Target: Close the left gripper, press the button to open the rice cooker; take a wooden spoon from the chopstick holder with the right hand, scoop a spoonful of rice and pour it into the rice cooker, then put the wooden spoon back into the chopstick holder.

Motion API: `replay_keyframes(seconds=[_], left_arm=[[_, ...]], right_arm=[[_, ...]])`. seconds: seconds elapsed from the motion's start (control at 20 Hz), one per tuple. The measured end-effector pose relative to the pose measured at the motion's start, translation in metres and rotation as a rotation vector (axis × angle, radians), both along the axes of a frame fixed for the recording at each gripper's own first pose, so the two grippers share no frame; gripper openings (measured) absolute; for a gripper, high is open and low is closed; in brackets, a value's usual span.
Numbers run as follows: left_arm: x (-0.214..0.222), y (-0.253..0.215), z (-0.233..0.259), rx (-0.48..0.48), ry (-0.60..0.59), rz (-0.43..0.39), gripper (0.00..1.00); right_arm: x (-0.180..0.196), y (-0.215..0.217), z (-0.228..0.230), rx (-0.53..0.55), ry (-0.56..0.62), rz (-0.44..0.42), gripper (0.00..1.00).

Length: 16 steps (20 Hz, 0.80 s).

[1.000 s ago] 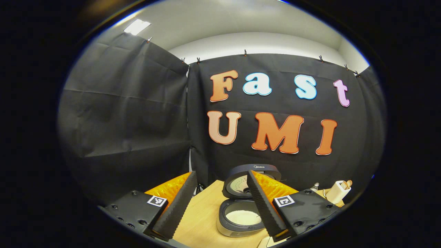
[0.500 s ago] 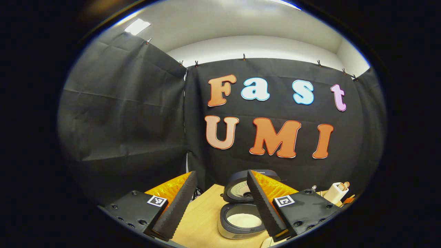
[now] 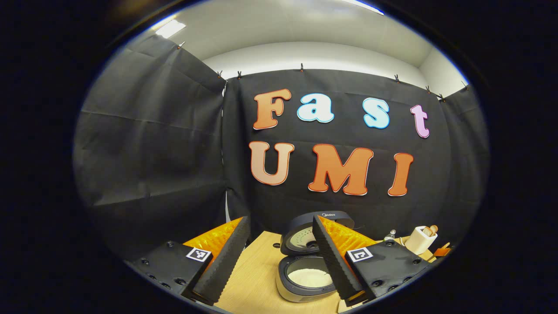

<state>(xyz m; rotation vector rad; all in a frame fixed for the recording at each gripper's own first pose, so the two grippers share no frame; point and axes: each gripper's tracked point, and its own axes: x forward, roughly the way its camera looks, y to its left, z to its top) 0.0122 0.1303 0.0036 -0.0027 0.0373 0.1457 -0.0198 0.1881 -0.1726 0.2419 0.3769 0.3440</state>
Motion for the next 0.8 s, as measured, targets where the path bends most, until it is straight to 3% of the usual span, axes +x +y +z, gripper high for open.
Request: replay_keyframes(seconds=[0.25,0.55,0.8], left_arm=[[-0.002,0.023,-0.015,0.010,0.032,-0.029,0.98],[0.001,0.055,-0.017,0.032,0.037,-0.026,0.97],[0.007,0.071,-0.018,0.041,0.042,-0.029,0.97]], right_arm=[[-0.009,0.030,-0.037,-0.103,-0.008,0.021,0.11],[-0.013,0.045,-0.082,-0.360,-0.057,0.039,0.11],[-0.019,0.055,-0.110,-0.502,-0.070,0.062,0.11]])
